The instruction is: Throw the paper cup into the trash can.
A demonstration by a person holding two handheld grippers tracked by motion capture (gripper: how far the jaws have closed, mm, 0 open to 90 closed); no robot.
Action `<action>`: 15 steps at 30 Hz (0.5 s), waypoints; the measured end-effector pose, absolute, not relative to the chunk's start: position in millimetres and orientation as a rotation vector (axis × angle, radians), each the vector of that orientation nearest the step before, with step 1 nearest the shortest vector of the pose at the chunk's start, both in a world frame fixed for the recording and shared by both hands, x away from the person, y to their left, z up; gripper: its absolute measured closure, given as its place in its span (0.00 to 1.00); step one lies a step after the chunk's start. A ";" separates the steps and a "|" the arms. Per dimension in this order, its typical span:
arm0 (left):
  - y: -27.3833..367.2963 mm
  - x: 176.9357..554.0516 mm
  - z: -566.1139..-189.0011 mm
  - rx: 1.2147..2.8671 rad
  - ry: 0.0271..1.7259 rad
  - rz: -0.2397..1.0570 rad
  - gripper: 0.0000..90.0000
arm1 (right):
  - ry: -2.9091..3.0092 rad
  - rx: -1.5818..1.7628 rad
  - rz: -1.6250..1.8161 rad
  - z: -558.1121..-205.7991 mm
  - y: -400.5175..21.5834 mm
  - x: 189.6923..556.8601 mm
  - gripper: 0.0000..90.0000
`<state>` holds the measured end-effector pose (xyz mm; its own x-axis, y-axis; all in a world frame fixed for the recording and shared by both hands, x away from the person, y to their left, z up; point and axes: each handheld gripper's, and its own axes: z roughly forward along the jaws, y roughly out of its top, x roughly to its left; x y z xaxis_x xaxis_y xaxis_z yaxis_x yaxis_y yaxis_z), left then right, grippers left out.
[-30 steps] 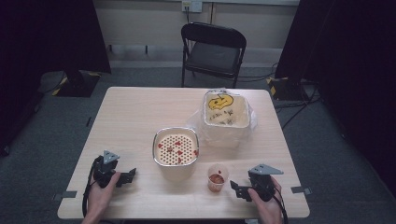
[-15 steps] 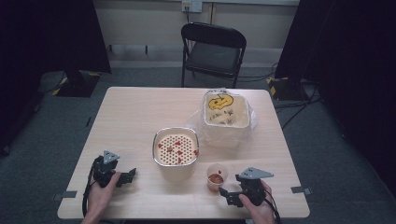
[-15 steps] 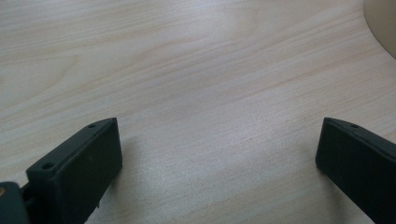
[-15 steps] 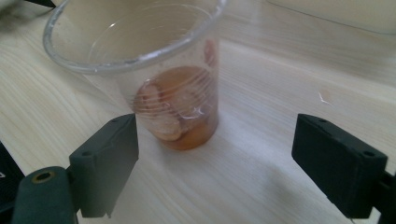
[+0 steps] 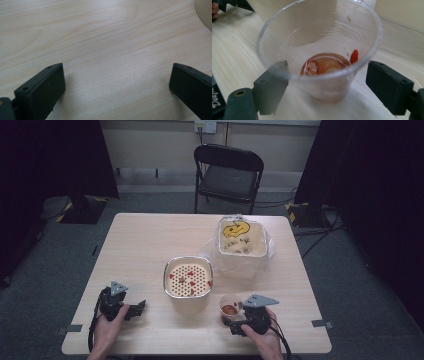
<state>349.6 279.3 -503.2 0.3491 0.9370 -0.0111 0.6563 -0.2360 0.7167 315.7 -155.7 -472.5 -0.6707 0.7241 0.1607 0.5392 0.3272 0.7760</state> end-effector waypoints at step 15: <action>279.4 349.5 -503.2 1.983 1.385 0.572 0.00 | 2.364 1.117 1.292 -479.9 -140.2 332.6 0.38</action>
